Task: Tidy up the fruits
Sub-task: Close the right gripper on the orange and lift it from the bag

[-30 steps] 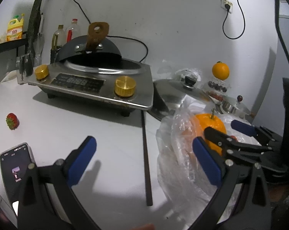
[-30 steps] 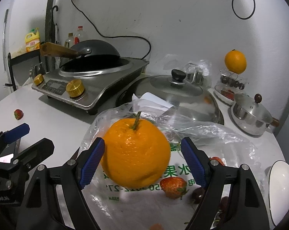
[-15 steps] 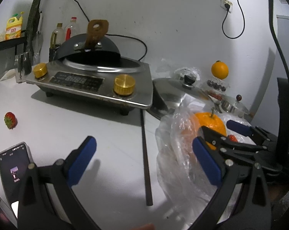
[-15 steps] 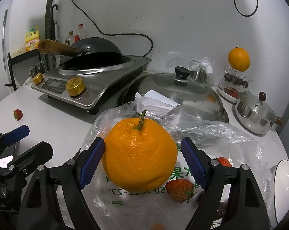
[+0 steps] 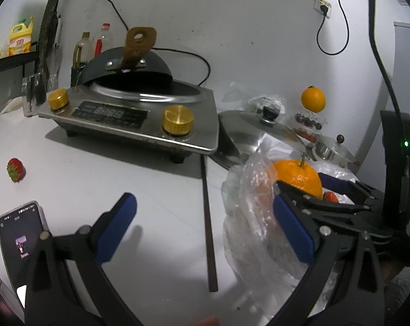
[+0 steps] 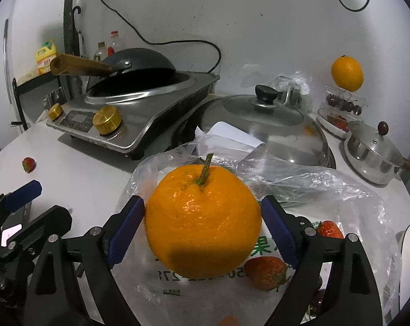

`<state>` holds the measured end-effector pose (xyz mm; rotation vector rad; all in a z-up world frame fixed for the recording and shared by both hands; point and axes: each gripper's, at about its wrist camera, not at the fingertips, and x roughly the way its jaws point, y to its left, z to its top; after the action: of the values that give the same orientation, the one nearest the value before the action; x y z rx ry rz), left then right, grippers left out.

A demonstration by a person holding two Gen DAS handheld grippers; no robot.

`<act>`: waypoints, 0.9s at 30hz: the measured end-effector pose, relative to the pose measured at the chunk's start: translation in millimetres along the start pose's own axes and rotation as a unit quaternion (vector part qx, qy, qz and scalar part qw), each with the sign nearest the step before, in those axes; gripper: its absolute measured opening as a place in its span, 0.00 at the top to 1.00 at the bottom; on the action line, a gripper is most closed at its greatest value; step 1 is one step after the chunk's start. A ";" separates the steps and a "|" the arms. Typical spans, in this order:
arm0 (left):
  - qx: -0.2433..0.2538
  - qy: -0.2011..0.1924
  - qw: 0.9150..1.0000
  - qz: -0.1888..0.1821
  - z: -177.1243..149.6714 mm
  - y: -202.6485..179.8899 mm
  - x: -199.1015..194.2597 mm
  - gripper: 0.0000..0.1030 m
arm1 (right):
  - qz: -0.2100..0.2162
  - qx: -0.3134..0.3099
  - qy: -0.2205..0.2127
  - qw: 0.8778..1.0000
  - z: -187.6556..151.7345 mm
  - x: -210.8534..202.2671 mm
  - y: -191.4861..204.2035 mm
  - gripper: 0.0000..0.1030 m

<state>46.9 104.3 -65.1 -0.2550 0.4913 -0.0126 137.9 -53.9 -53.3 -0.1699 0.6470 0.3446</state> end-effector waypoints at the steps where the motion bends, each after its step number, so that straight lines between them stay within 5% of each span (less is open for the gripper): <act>1: 0.000 0.000 1.000 0.000 0.1 0.3 0.1 0.02 | 0.000 0.000 0.000 1.000 0.1 0.8 -0.3 0.11; 11: 0.000 0.000 1.000 0.001 0.1 0.2 0.1 0.02 | -0.010 -0.023 0.001 1.000 2.1 8.3 4.5 0.09; 27: -0.003 0.000 1.000 0.018 3.0 7.0 -1.6 0.02 | 0.029 0.016 0.029 0.999 4.8 22.2 -6.5 0.05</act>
<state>46.6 111.9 -63.6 -0.2514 0.4956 0.0237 159.4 -52.9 -62.9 -0.1314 0.7152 0.3860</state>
